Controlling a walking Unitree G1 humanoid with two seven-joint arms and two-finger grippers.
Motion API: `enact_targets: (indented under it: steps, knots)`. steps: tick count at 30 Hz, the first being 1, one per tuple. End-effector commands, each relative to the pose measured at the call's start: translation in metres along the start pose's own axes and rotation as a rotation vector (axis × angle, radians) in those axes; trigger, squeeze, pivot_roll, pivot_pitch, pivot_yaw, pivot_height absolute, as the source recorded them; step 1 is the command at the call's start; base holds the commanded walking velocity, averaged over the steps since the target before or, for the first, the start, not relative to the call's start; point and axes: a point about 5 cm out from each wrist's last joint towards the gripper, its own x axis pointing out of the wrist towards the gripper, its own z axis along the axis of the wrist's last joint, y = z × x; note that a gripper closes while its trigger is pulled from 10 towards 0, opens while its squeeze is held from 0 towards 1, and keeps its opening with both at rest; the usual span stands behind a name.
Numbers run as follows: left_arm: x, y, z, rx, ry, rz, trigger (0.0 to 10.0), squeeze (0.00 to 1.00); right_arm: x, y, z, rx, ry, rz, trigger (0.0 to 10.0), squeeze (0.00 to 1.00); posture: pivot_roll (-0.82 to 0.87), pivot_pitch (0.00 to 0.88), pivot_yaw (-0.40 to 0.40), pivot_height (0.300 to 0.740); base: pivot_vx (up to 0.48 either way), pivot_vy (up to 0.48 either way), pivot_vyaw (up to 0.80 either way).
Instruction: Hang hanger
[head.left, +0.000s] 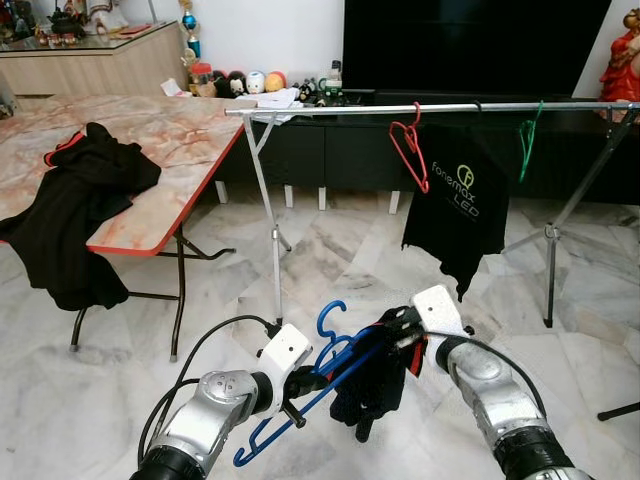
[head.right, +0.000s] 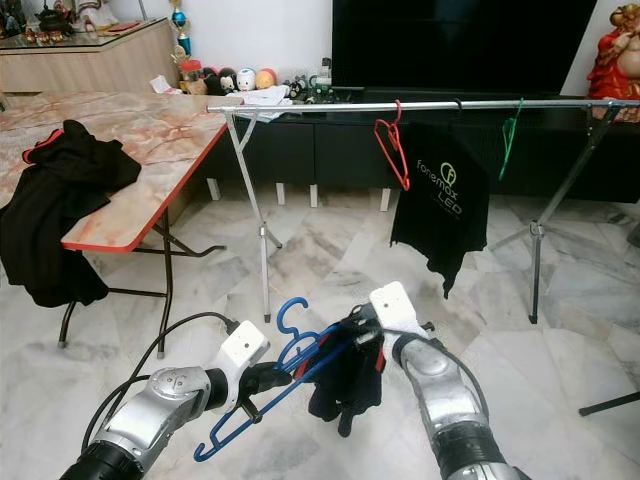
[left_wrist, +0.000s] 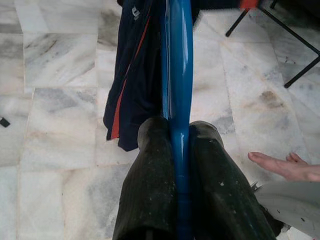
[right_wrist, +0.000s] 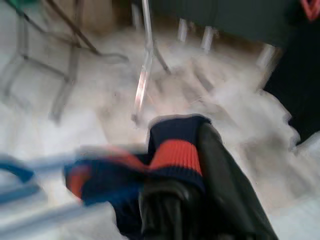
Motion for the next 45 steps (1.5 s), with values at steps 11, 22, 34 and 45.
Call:
enact_targets:
  steps: [11,22,34,45]
  knots:
    - [0.001,0.003,0.005,0.005,-0.018,0.006,10.0,0.0,-0.012,0.011,0.041,0.111,-0.179,0.129,10.0,0.0,-0.02,0.0,0.031,0.74,0.0,0.0,0.0]
    - [-0.001,0.007,0.007,0.012,-0.028,0.031,10.0,0.0,-0.012,-0.016,-0.026,0.038,0.134,-0.124,10.0,0.0,0.0,0.0,0.026,0.74,0.0,0.0,0.0]
    - [0.0,0.006,0.007,0.01,-0.026,0.017,10.0,0.0,-0.027,0.014,0.034,0.073,-0.134,0.191,10.0,0.0,-0.01,0.0,0.035,0.74,0.0,0.0,0.0]
    - [0.001,0.004,0.009,-0.001,-0.045,0.004,10.0,0.0,-0.018,-0.017,-0.01,-0.183,0.107,-0.073,10.0,0.0,-0.01,0.0,0.034,0.74,0.0,0.0,0.0]
